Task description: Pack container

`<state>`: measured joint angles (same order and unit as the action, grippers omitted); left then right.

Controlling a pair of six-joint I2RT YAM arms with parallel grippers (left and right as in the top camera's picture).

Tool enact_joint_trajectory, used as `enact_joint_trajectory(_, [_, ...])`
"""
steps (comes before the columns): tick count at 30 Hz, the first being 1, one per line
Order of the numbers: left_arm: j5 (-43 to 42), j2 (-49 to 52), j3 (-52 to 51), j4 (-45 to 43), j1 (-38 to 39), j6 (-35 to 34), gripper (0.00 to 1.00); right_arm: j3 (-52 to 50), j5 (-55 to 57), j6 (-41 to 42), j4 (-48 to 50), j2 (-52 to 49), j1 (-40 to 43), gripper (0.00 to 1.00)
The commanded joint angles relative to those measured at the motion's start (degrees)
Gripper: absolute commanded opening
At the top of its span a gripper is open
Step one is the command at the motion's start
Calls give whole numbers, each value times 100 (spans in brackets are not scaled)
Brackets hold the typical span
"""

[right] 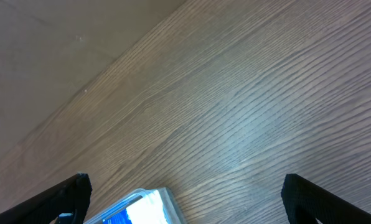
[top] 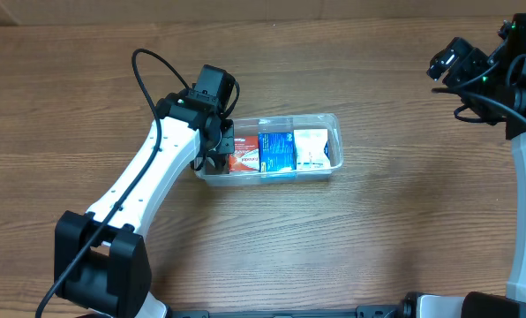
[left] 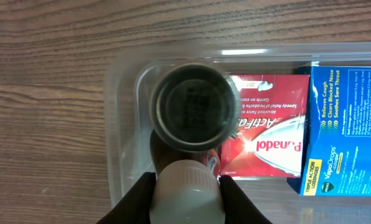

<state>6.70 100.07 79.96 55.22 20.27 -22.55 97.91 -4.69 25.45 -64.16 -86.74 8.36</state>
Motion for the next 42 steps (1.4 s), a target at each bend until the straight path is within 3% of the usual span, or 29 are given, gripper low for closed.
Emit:
enact_joint_trajectory(1, [24,4,-11,-96,39,7,7,79,-13,9,17,48,2,100])
enact_joint_trajectory(5, [-76,4,-11,-131,39,4,12,79,-13,9,17,48,2,100])
enact_joint_trajectory(15, [-15,-291,2,136,37,-20,38,79,-13,9,17,48,2,100])
enact_joint_trajectory(17, [20,-350,2,105,33,-20,47,79,-13,9,17,48,2,100])
enact_joint_trajectory(24, [76,-614,225,262,9,-188,49,79,-13,9,17,48,2,100])
enact_joint_trajectory(29, [476,-1873,1425,1904,-664,-190,69,79,-13,9,17,48,2,100])
enact_joint_trajectory(31, [575,-2424,1705,2496,-1241,-192,83,79,-13,9,17,48,2,100])
enact_joint_trajectory(32, [570,-2741,1773,2677,-1602,-195,98,79,-13,9,17,48,2,100])
enact_joint_trajectory(36, [592,-3873,1779,2933,-2597,-208,100,79,-13,9,17,48,2,100])
enact_joint_trajectory(42, [887,-4419,1775,3167,-2669,-170,100,79,-13,9,17,48,2,100])
